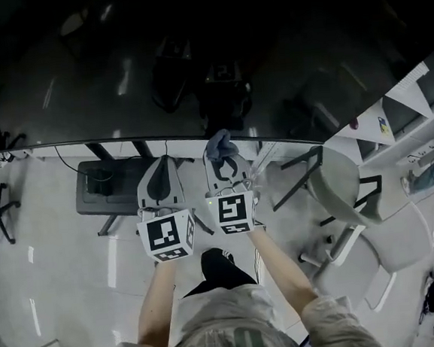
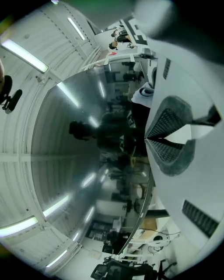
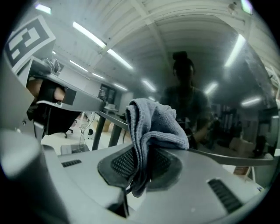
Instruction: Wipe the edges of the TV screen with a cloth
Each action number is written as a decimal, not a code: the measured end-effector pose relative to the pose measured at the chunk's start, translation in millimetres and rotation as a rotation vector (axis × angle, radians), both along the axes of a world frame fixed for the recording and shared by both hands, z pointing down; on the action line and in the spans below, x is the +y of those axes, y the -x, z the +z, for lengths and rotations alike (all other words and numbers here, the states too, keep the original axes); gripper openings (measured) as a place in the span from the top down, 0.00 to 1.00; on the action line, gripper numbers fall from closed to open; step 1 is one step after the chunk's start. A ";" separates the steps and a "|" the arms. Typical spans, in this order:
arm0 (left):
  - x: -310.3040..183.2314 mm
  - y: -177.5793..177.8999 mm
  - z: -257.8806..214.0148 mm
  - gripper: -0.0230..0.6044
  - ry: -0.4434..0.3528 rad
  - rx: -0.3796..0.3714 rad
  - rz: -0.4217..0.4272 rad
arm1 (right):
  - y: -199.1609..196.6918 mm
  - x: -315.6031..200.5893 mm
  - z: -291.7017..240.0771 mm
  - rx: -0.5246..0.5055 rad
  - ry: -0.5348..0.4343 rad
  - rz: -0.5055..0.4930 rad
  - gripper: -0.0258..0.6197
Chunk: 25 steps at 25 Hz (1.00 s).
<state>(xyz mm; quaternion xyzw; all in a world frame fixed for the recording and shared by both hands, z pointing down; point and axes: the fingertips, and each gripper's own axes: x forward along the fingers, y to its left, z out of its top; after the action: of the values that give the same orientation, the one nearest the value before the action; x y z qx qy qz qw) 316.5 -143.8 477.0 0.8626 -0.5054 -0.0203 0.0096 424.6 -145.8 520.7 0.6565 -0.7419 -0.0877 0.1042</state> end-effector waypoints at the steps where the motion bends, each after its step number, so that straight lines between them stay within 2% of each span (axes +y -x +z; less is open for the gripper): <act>1: -3.8 14.2 -0.5 0.94 -0.003 -0.001 -0.023 | 15.3 -5.5 1.0 0.000 0.002 -0.023 0.88; 6: -23.7 93.4 -1.7 0.94 -0.014 0.010 -0.150 | 99.5 -35.8 13.3 0.017 0.014 -0.144 0.88; 11: -49.5 183.1 3.6 0.94 -0.013 0.025 -0.281 | 189.2 -75.9 7.8 0.041 -0.040 -0.232 0.88; 14: -73.7 241.5 7.0 0.94 0.007 0.033 -0.338 | 246.7 -103.8 11.2 0.069 -0.062 -0.256 0.88; 19: -112.7 340.2 14.6 0.94 0.028 0.039 -0.392 | 340.7 -138.7 7.1 0.102 -0.102 -0.237 0.88; 25: -155.4 466.9 11.3 0.94 0.027 0.049 -0.483 | 454.3 -182.3 4.4 0.071 -0.087 -0.301 0.88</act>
<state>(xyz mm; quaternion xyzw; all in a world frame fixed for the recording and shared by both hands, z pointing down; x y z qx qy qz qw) -150.4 -299.2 488.3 0.7158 -0.6968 -0.0364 0.0282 -29.8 -328.1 525.1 0.5382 -0.8233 -0.1576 0.0874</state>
